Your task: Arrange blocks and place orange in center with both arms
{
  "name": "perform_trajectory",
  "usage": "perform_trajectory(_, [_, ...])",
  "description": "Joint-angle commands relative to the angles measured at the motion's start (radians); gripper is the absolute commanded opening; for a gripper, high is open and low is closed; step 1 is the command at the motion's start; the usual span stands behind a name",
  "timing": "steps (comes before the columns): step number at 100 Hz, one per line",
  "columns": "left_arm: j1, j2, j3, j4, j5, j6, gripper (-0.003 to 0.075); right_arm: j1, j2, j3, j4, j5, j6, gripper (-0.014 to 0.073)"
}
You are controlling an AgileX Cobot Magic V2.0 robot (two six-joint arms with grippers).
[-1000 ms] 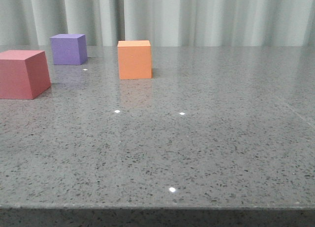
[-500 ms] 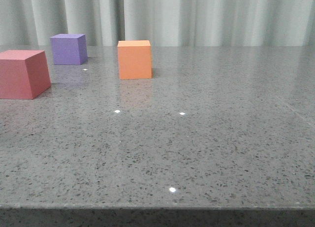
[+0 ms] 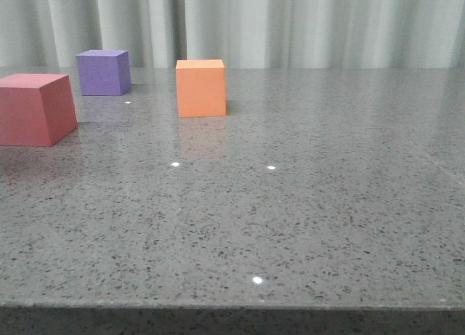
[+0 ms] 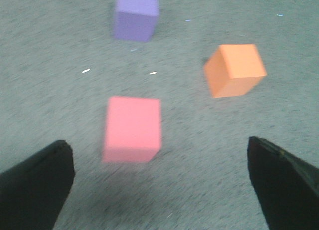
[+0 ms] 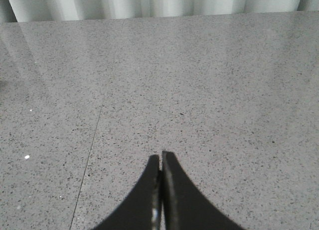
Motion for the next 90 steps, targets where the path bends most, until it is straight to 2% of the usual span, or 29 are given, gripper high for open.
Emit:
perform_trajectory(1, [-0.072,0.072,-0.091,-0.029,-0.099,-0.012,0.066,-0.004,0.004,-0.027,-0.02,-0.079,-0.008,-0.0067])
perform_trajectory(18, [-0.206,0.281,-0.27,0.011,-0.142,-0.097,0.0659,-0.004,0.004,-0.027,-0.02,-0.079,-0.008,-0.0067])
perform_trajectory(43, [-0.375,0.598,-0.577,0.217,-0.079,-0.266,0.066,-0.004,0.004,-0.027,-0.02,-0.079,-0.008,-0.0067])
perform_trajectory(67, [-0.408,0.814,-0.833,0.345,0.068,-0.381,0.066,-0.004,0.004,-0.027,-0.02,-0.079,-0.008,-0.0067])
perform_trajectory(90, [-0.408,0.893,-0.88,0.391,0.096,-0.428,0.066,-0.004,0.004,-0.027,-0.02,-0.079,-0.008,-0.0067])
